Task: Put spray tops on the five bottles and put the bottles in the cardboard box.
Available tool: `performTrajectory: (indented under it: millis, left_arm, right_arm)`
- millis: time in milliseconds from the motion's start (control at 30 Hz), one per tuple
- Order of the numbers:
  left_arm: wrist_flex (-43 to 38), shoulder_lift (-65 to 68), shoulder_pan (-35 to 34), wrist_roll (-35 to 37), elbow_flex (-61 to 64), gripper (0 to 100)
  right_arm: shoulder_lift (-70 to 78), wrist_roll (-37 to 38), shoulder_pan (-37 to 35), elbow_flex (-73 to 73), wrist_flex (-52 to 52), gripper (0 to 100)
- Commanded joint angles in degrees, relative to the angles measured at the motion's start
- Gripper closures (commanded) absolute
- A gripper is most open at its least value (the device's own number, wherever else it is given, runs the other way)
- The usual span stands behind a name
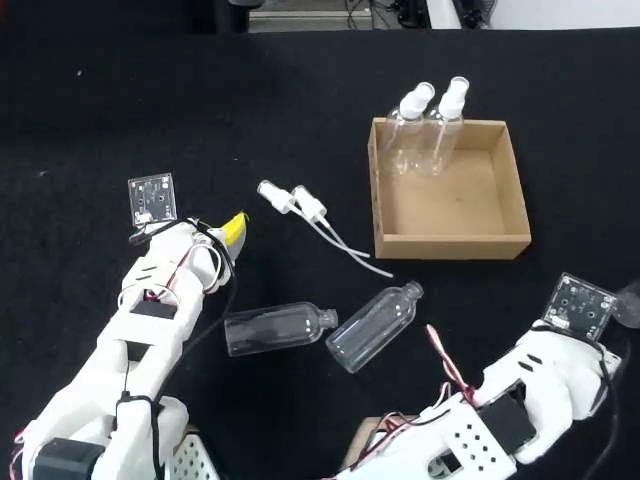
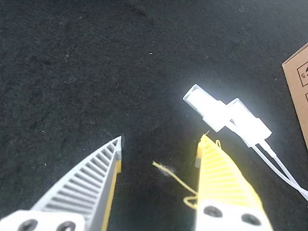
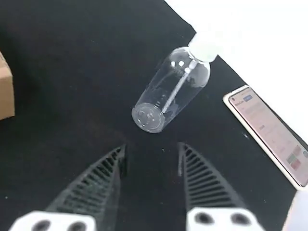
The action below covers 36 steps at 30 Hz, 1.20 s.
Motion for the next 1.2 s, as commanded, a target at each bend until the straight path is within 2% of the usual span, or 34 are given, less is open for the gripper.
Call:
performTrajectory:
  millis: [0, 267, 467, 600, 867, 1167]
  left_arm:
    - [-1.14, -1.49, 1.19, 0.26, -0.66, 75]
    - [-1.05, -1.49, 1.01, 0.26, -0.57, 75]
    - [-1.05, -1.49, 1.1, 0.26, -0.57, 75]
    - [-1.14, -1.49, 1.1, 0.26, -0.57, 75]
    - [-1.14, -1.49, 0.92, 0.26, -0.57, 75]
    - [-1.14, -1.49, 1.01, 0.26, -0.57, 75]
  right_arm:
    - [-6.55, 0.53, 1.32, -0.4, 0.26, 85.0]
    - [-6.9, 0.62, 1.32, -2.24, -1.93, 85.0]
    - [-6.37, 1.76, 5.89, -23.69, 9.14, 84.7]
    - [-4.35, 1.32, 4.84, -36.09, 12.92, 84.7]
    - [21.58, 1.32, 2.99, -48.13, 12.84, 84.6]
    - [51.82, 1.41, 2.73, -51.03, 4.75, 82.4]
